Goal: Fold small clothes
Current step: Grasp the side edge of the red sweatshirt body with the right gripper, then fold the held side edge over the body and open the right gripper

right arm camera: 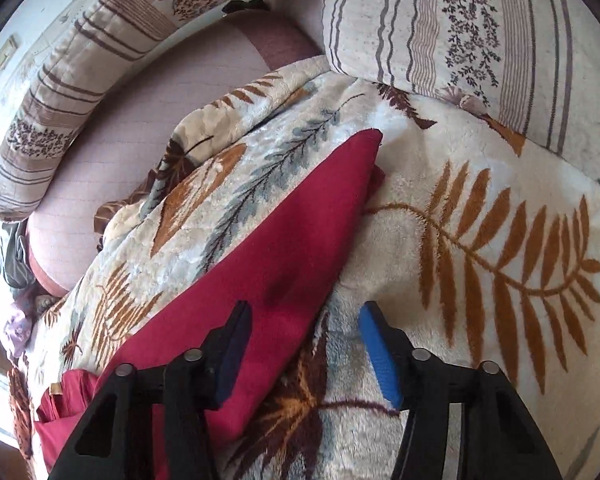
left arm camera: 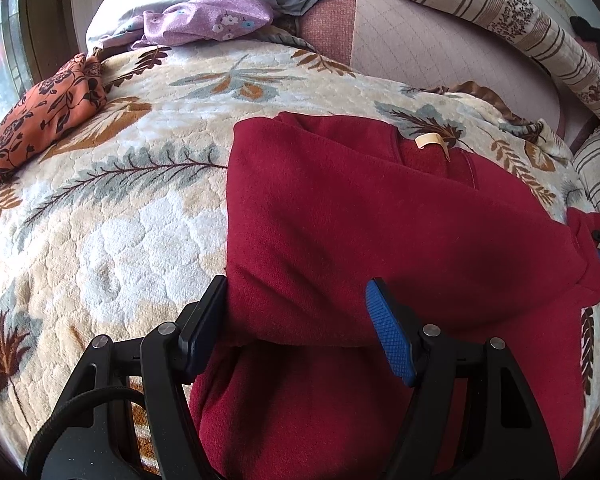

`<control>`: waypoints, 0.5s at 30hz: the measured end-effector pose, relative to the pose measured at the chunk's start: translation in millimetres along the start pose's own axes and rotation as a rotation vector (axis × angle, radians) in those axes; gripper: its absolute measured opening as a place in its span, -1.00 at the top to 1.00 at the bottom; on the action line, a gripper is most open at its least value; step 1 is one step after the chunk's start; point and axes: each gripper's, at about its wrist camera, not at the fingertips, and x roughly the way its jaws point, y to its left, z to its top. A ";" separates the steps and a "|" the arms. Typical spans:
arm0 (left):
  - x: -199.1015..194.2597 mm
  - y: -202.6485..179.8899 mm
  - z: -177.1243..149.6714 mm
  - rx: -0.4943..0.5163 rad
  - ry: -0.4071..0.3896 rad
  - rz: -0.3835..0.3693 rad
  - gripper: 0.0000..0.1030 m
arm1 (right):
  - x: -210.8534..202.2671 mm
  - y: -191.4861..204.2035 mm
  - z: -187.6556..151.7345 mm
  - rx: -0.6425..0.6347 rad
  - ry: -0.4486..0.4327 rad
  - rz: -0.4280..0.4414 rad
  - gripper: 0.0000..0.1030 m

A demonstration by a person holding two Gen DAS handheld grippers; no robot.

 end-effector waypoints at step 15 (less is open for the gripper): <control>-2.6 3.6 0.4 -0.016 0.000 -0.016 -0.38 | -64.8 17.7 14.5 -0.161 -0.166 0.024 0.88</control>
